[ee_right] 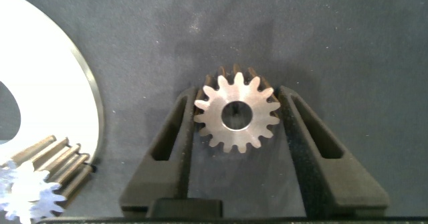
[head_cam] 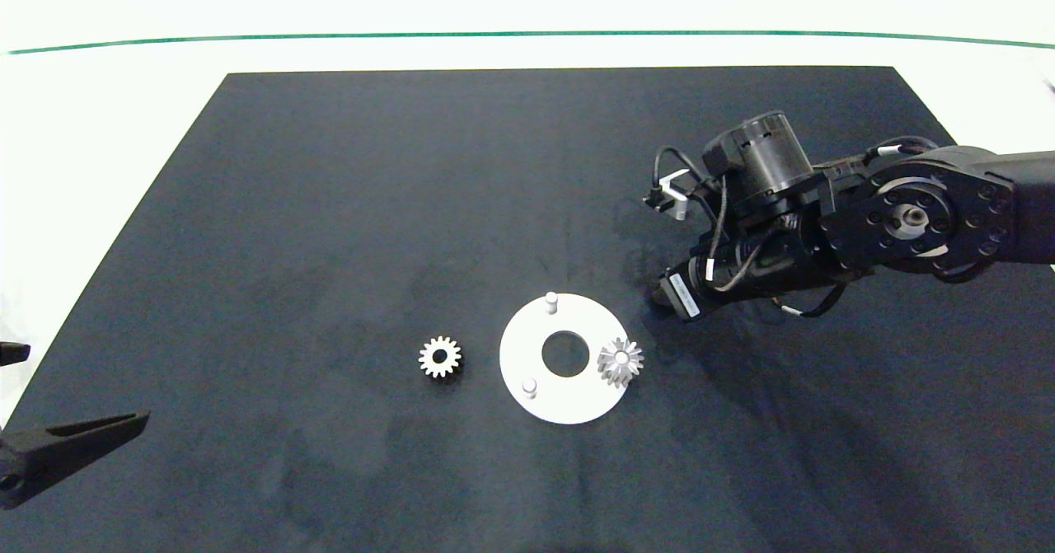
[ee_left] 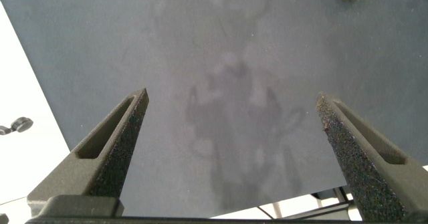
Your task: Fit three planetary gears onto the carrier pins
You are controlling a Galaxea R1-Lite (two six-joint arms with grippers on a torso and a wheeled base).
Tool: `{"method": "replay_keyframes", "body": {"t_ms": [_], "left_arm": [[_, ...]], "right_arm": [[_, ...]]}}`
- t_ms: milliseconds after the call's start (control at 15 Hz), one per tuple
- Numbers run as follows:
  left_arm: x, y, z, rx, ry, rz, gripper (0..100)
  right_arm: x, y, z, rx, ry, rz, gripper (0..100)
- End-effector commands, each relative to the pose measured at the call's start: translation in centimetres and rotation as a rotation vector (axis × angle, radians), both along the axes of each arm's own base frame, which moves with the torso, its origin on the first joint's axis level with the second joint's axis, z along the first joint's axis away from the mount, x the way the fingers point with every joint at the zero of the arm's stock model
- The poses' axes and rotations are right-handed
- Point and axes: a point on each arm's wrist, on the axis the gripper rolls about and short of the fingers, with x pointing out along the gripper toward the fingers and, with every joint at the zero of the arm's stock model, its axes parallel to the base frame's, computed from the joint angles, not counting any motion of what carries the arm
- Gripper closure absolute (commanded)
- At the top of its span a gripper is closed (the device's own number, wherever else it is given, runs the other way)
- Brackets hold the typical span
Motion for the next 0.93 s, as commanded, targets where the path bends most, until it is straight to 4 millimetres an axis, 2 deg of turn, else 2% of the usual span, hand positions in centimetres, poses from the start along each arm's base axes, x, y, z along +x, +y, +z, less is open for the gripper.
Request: {"method": "replay_keyframes", "body": {"t_ms": [67, 933], "left_arm": [[-0.05, -0.09, -0.05, 0.002, 0.004, -0.011, 0], [-0.14, -0.09, -0.04, 0.002, 0.002, -0.013, 0]], "right_arm": [[-0.17, 0.22, -0.16, 0.008, 0.009, 0.005, 60], [-0.46, 0.07, -0.05, 0.01, 0.008, 0.008, 85]]}}
